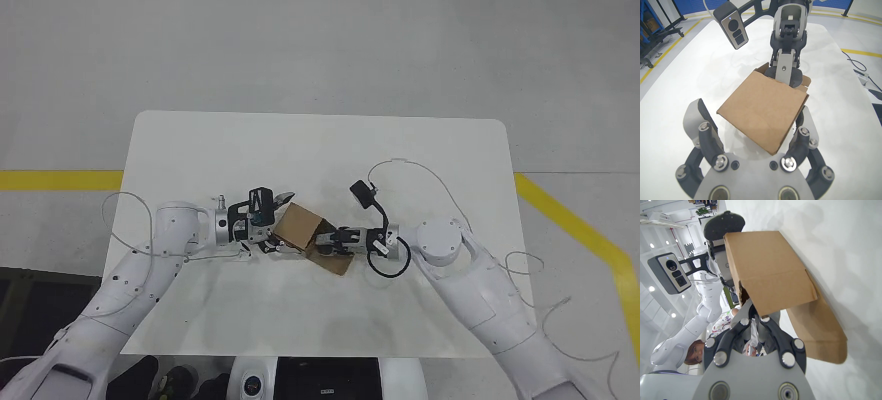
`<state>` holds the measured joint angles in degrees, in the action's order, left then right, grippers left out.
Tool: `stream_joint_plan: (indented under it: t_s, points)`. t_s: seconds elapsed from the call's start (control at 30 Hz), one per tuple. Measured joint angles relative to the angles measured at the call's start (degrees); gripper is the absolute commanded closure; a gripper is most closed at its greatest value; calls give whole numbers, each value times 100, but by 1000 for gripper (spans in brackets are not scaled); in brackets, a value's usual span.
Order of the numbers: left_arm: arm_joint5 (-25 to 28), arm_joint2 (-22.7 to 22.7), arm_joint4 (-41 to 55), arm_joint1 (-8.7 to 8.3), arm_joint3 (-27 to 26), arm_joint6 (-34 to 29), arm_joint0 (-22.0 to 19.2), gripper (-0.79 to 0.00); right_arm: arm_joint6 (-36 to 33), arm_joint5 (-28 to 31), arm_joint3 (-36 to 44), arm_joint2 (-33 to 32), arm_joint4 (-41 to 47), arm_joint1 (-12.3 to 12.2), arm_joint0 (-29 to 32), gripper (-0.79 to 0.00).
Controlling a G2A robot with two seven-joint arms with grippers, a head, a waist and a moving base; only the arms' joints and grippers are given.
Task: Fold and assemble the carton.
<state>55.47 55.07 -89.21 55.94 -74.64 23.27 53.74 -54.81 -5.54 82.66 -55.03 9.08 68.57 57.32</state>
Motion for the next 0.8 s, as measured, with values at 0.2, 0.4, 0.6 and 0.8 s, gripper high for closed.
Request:
stream_joint_plan:
  t_s: [0.2,0.4,0.6,0.8]
  points:
    - [-10,-4,0,4,-37,-27,14,-785,-542,-292,357,-384,-249,-179,271,0]
    - [-5,5,-3,2,-41,-36,28,-785,-657,-542,424,-647,-732,-297,262,0]
    - [22,13,8,-1,-79,-45,49,-785,-243,-219,73,-557,-995,-272,70,0]
    - [34,29,19,-3,-94,-64,54,-785,-71,254,-196,-356,-1002,-203,-189,0]
